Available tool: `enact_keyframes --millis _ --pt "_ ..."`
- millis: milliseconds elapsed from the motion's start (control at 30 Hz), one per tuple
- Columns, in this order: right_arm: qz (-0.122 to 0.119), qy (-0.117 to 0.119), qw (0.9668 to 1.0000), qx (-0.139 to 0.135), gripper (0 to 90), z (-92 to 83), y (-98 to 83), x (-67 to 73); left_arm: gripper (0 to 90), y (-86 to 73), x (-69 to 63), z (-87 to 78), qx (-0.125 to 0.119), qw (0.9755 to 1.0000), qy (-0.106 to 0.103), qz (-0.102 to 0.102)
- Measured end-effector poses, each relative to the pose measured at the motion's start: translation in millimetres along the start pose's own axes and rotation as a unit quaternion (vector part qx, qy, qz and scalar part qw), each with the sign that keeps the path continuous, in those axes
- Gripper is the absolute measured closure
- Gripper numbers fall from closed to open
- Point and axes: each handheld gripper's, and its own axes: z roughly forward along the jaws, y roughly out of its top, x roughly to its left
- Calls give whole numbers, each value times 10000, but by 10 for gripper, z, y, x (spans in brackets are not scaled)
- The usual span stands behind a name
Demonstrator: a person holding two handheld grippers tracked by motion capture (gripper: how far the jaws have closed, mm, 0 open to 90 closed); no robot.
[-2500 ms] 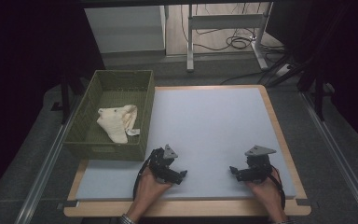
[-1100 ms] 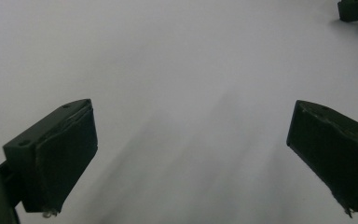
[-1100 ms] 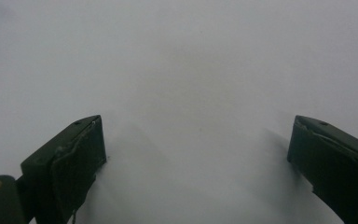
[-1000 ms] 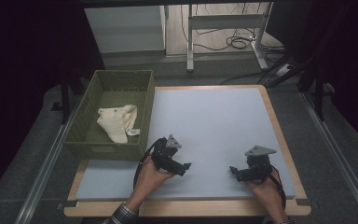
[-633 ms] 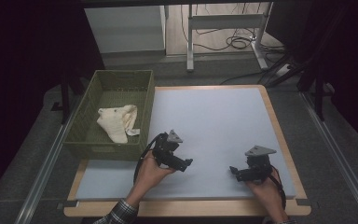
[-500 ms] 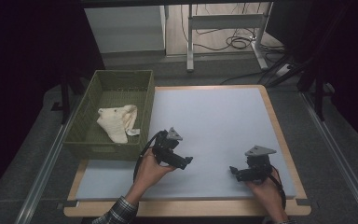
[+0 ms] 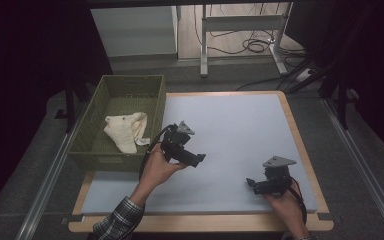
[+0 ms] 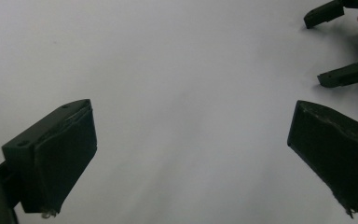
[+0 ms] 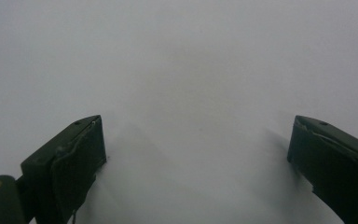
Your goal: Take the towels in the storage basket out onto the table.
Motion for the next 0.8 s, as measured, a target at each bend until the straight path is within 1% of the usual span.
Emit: enact_keyframes --millis 67,100,133,167,267,300,333,433,500,567,667,800 --pt "-10 -2 10000 -3 42 1 0 -1 15 38 38 -32 0 10000 61 -4" --pt "-6 -1 10000 -5 42 1 0 -1 15 70 90 -55 -1 10000 55 -54" --pt "-6 -1 10000 -5 42 1 0 -1 15 70 90 -55 -1 10000 55 -54" --pt "-7 0 10000 -3 42 1 0 -1 15 84 118 -65 21 9999 70 -76" --pt "-6 4 10000 1 42 0 0 -1 15 123 213 -97 84 9998 193 -59" --pt "-6 1 10000 -1 42 0 0 -1 16 142 284 -123 109 9995 278 -90" --pt "-6 1 10000 -1 42 0 0 -1 17 142 284 -123 109 9995 278 -90" --pt "-1 2 10000 2 42 0 0 0 19 166 397 -172 98 9993 334 -144" --pt "0 3 10000 2 42 0 0 0 19 175 457 -197 110 9990 401 -153" --pt "-1 4 10000 1 42 0 0 0 19 178 539 -224 136 9985 496 -207" --pt "-8 2 10000 -2 42 1 0 -1 20 169 651 -259 140 9979 549 -305" --pt "-8 4 10000 -1 42 1 0 -2 20 143 807 -304 167 9966 688 -419"
